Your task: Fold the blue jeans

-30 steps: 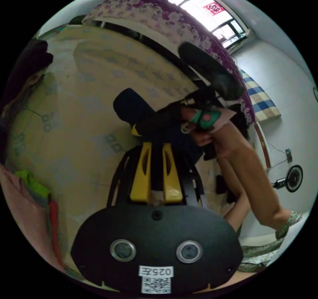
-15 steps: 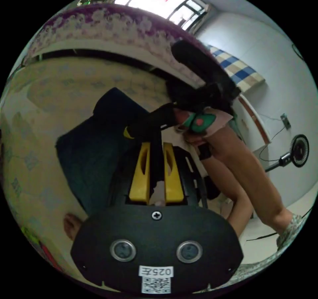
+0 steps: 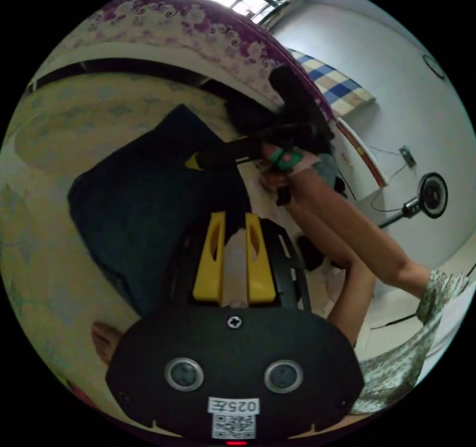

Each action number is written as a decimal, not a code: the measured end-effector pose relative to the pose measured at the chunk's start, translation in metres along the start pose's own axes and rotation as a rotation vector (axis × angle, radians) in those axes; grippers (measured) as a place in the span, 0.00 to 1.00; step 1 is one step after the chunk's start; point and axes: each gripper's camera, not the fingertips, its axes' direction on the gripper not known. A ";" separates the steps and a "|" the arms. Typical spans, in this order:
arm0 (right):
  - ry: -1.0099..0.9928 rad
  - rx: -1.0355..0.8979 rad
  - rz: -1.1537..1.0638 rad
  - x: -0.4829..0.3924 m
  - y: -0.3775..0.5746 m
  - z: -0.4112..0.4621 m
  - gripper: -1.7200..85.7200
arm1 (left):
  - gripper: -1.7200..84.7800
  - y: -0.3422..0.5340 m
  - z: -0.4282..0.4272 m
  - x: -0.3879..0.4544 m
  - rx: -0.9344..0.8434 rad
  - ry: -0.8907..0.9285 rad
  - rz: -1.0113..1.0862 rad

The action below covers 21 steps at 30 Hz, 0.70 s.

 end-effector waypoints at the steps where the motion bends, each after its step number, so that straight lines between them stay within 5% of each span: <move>1: -0.049 -0.016 0.029 0.013 0.001 0.005 0.07 | 0.05 0.013 -0.019 -0.005 0.033 -0.039 -0.012; 5: -0.026 -0.130 0.160 0.054 0.019 0.056 0.10 | 0.04 0.050 -0.058 -0.046 0.106 -0.223 -0.163; 12: -0.140 0.016 0.191 0.071 0.043 0.033 0.08 | 0.01 0.042 -0.041 -0.067 0.094 -0.175 -0.182; 15: -0.126 0.119 0.244 0.074 0.047 -0.001 0.07 | 0.01 0.031 -0.035 -0.044 0.115 -0.186 -0.074; 18: -0.105 0.361 0.299 0.069 0.072 -0.039 0.03 | 0.01 0.016 -0.001 -0.038 -0.021 -0.430 -0.056; 21: -0.047 0.546 0.162 0.014 0.108 -0.052 0.01 | 0.01 0.012 0.023 -0.053 -0.074 -0.414 -0.099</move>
